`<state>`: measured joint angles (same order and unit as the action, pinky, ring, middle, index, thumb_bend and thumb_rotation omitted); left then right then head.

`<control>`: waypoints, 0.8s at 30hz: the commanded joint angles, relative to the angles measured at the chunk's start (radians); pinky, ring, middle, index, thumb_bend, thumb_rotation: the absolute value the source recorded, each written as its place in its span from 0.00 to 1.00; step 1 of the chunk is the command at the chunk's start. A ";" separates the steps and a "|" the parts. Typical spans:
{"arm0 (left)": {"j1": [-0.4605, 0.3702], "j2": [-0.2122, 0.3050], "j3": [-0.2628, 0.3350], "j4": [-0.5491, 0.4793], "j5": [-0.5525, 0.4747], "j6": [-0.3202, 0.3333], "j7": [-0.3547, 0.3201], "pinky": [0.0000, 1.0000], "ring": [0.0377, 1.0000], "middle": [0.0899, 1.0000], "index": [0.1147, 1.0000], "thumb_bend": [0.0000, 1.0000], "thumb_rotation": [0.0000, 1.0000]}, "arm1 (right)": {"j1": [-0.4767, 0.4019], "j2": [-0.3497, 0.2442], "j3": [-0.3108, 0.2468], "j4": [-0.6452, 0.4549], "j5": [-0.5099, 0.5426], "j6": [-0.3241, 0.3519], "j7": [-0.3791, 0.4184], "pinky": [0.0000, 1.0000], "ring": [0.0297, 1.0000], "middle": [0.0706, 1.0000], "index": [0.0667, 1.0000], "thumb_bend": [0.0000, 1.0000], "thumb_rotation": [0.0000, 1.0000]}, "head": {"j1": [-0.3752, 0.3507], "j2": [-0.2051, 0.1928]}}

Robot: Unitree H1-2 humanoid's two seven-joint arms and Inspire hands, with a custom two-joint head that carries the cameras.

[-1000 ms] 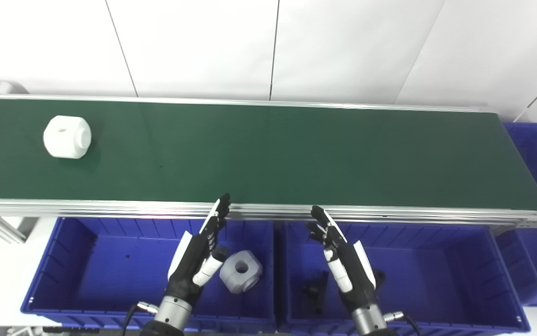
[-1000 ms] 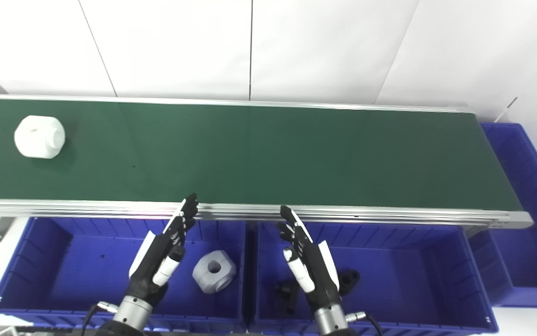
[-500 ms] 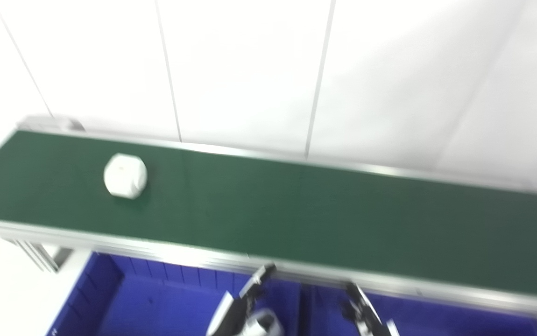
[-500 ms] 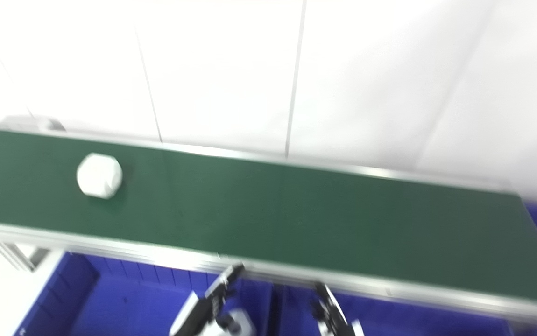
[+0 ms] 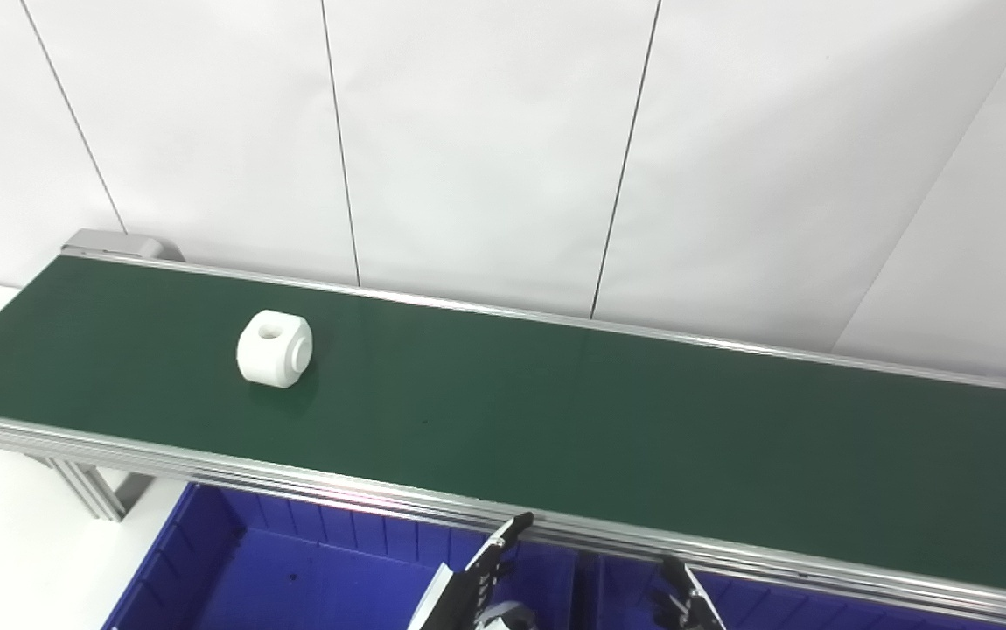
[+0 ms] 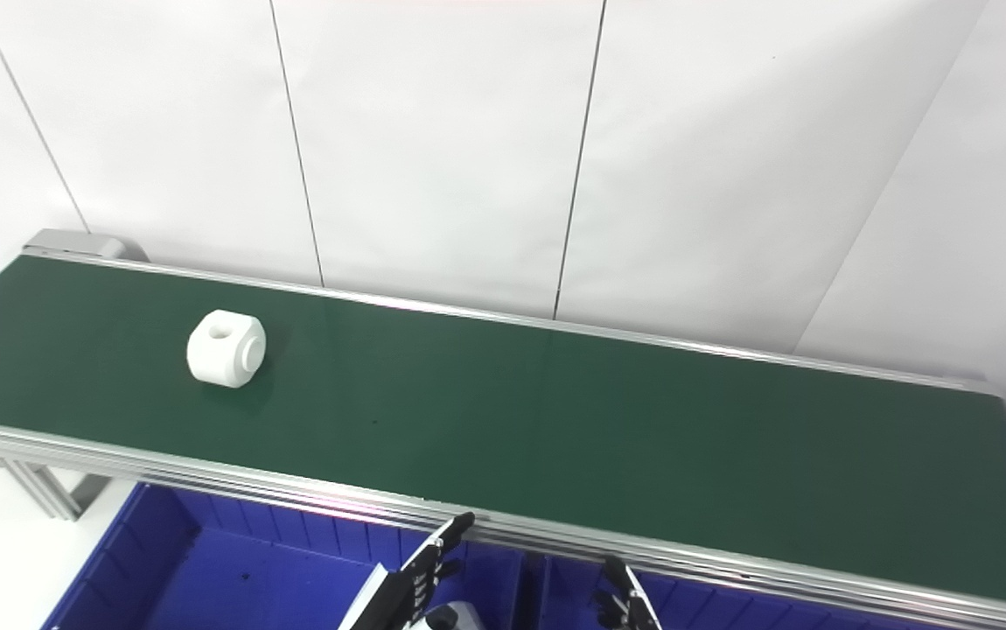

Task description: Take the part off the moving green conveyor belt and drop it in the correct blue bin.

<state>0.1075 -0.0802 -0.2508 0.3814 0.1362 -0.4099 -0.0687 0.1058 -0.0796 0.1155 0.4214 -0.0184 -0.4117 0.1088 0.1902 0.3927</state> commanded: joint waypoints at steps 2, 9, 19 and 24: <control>-0.028 -0.006 0.001 0.006 0.000 -0.055 0.010 0.92 0.99 0.98 0.92 0.96 0.83 | -0.023 0.003 -0.003 -0.010 0.010 -0.058 0.008 0.86 0.89 0.95 0.95 0.91 0.99 | 0.009 -0.007; -0.025 -0.006 0.003 -0.030 0.004 -0.035 0.011 0.89 0.98 0.96 0.90 0.98 0.80 | -0.028 0.007 -0.005 -0.007 0.017 -0.058 0.019 0.87 0.88 0.95 0.95 0.89 0.99 | 0.032 -0.003; 0.022 0.040 -0.055 -0.592 0.207 0.322 -0.047 0.75 0.89 0.89 0.83 0.95 0.52 | -0.029 0.020 0.010 -0.021 0.024 -0.058 0.041 0.87 0.88 0.94 0.97 0.85 1.00 | 0.037 0.012; -0.021 0.067 -0.038 -0.766 0.278 0.477 -0.086 0.71 0.86 0.88 0.83 1.00 0.49 | -0.029 0.024 0.007 -0.023 0.028 -0.058 0.050 0.86 0.88 0.94 0.96 0.84 1.00 | 0.042 0.011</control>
<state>0.1212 -0.0188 -0.2984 -0.3410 0.3879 0.0360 -0.1473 0.0982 -0.0675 0.1206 0.4251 -0.0002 -0.4117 0.1481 0.2301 0.4034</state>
